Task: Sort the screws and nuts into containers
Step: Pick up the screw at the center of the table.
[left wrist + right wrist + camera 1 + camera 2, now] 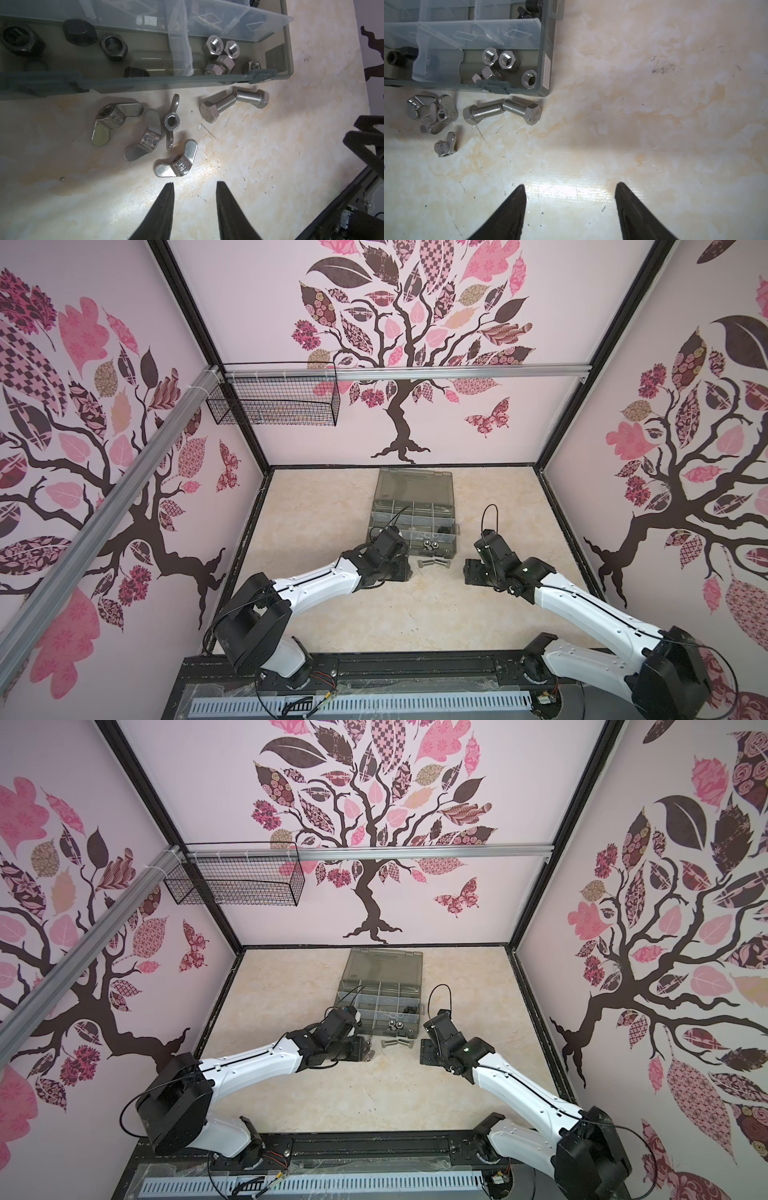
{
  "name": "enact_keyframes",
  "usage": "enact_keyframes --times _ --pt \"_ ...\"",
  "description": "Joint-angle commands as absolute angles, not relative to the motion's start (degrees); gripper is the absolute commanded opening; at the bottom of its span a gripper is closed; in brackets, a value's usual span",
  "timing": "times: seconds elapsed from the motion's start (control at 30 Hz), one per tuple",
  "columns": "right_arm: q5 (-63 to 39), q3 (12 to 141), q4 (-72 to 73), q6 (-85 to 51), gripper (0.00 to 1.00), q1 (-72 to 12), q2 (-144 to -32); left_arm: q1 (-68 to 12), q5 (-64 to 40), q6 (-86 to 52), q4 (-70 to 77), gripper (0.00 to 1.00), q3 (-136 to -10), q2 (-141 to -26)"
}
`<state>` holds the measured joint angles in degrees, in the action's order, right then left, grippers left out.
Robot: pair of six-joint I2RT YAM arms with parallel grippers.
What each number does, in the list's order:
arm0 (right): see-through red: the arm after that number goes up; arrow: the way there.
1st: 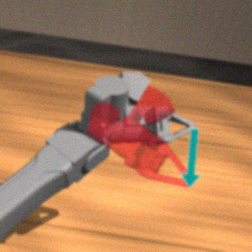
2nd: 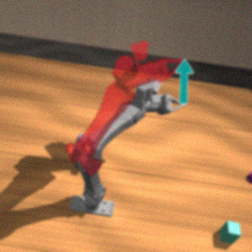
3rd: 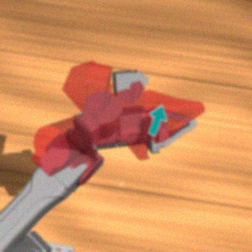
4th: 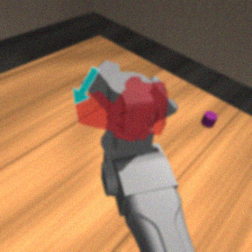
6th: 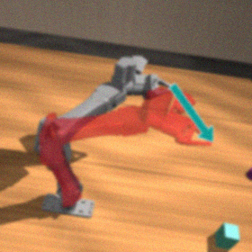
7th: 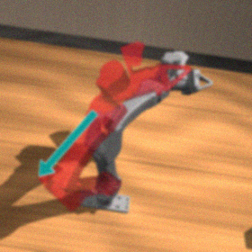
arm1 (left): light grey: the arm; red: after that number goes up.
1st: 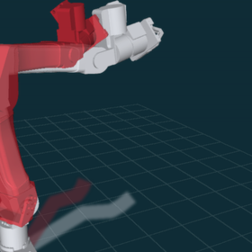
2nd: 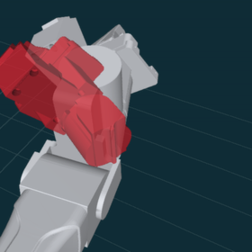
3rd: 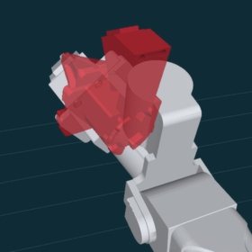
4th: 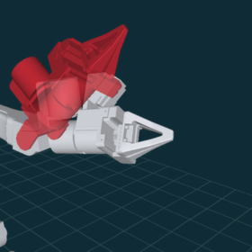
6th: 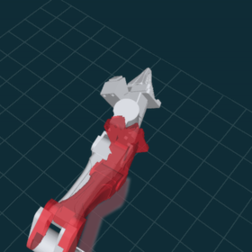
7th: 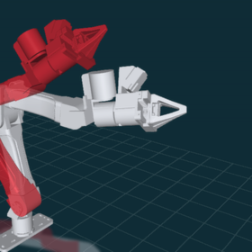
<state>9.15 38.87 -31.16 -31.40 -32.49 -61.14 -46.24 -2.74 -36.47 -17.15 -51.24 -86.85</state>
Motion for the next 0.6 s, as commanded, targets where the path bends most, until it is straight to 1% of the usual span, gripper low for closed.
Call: enact_keyframes --times 0.0,0.23,0.57 --pt "9.43 38.99 -32.73 -31.91 0.71 -32.39 -59.16 -46.49 -3.17 -34.54 -17.03 0.37 -54.64 -88.68" --pt "8.45 37.88 -32.12 -32.05 0.71 -32.39 -59.15 -46.50 -3.45 -34.54 -16.35 0.36 -55.34 -92.01" --pt "8.20 37.71 -31.93 -31.64 0.71 -32.33 -59.23 -46.65 -5.98 -33.95 -15.82 0.35 -60.38 -97.73"
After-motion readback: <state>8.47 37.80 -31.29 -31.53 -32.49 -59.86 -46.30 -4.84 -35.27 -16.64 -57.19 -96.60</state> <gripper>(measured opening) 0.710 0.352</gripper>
